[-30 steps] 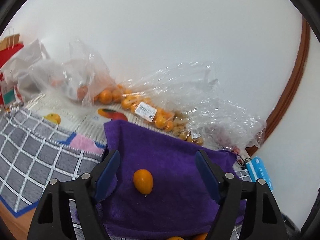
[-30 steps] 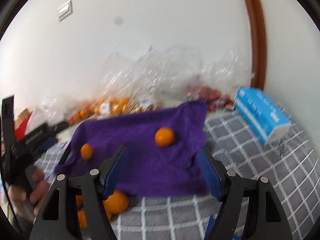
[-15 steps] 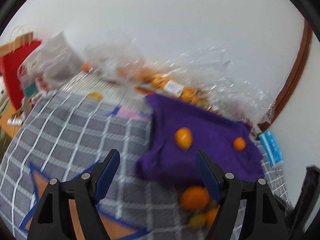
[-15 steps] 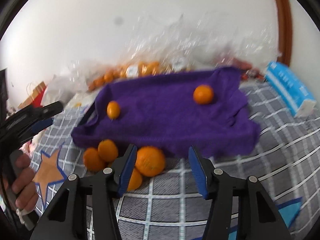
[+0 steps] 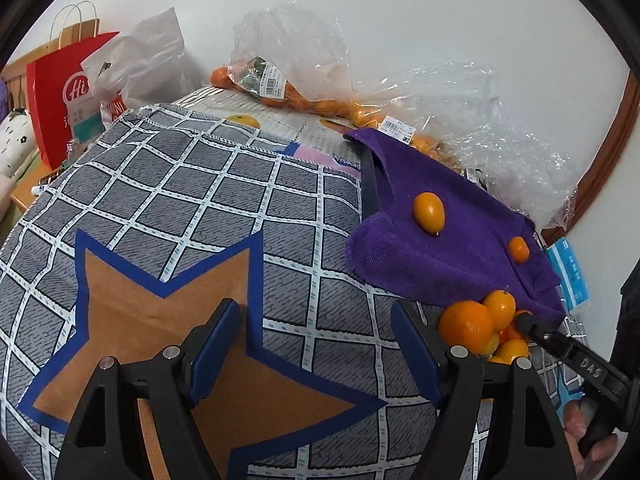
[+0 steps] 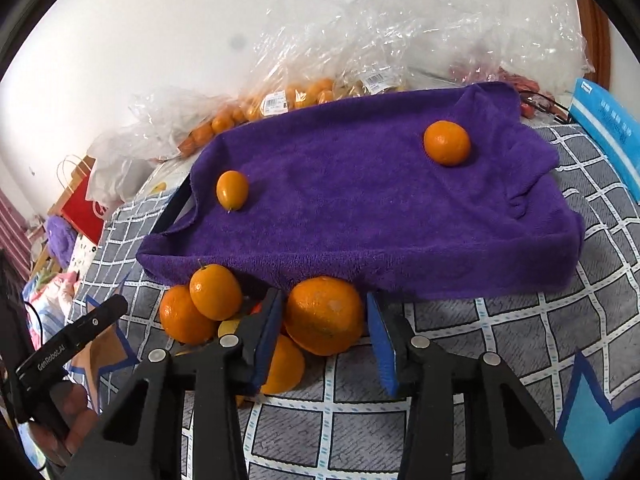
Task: Organize fruits
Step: 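Withdraw both tools from the towel back toward the fruit pile, then grasp another large orange with the right tool while the left tool grasps a large orange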
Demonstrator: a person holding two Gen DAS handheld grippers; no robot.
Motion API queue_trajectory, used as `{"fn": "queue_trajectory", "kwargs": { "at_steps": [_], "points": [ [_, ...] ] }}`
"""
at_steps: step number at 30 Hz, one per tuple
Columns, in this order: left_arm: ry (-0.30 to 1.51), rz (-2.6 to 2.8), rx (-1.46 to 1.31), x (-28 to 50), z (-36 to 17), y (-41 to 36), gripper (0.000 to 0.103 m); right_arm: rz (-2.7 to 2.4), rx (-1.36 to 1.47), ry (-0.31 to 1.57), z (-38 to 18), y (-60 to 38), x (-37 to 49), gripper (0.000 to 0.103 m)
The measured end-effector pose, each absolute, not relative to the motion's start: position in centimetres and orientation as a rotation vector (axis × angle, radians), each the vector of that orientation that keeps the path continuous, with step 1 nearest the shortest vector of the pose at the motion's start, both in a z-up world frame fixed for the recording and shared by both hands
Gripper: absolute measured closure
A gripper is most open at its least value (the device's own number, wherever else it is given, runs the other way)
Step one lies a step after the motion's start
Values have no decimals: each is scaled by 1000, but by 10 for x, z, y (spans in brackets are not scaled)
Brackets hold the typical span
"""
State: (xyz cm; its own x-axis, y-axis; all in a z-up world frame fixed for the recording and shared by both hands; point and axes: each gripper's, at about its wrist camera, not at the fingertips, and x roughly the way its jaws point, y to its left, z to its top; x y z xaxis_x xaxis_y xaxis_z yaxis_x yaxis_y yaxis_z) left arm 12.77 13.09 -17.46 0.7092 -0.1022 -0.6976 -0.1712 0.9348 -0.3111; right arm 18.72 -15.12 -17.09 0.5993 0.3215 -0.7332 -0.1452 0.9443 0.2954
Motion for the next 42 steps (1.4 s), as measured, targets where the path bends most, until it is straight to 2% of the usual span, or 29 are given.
{"fn": "queue_trajectory", "kwargs": {
  "at_steps": [10, 24, 36, 41, 42],
  "points": [
    [800, -8, -348, 130, -175, 123, 27, 99, 86, 861, -163, -196, 156, 61],
    [764, -125, -278, 122, -168, 102, 27, 85, 20, 828, -173, -192, 152, 60],
    [829, -300, -341, 134, -153, 70, 27, 82, 152, 774, -168, -217, 145, 60],
    [857, -301, -277, 146, -155, 55, 35, 63, 172, 772, -168, -223, 145, 60],
    [868, -296, -261, 148, -157, 51, 41, 63, 172, 772, -168, -223, 145, 60]
  ]
}}
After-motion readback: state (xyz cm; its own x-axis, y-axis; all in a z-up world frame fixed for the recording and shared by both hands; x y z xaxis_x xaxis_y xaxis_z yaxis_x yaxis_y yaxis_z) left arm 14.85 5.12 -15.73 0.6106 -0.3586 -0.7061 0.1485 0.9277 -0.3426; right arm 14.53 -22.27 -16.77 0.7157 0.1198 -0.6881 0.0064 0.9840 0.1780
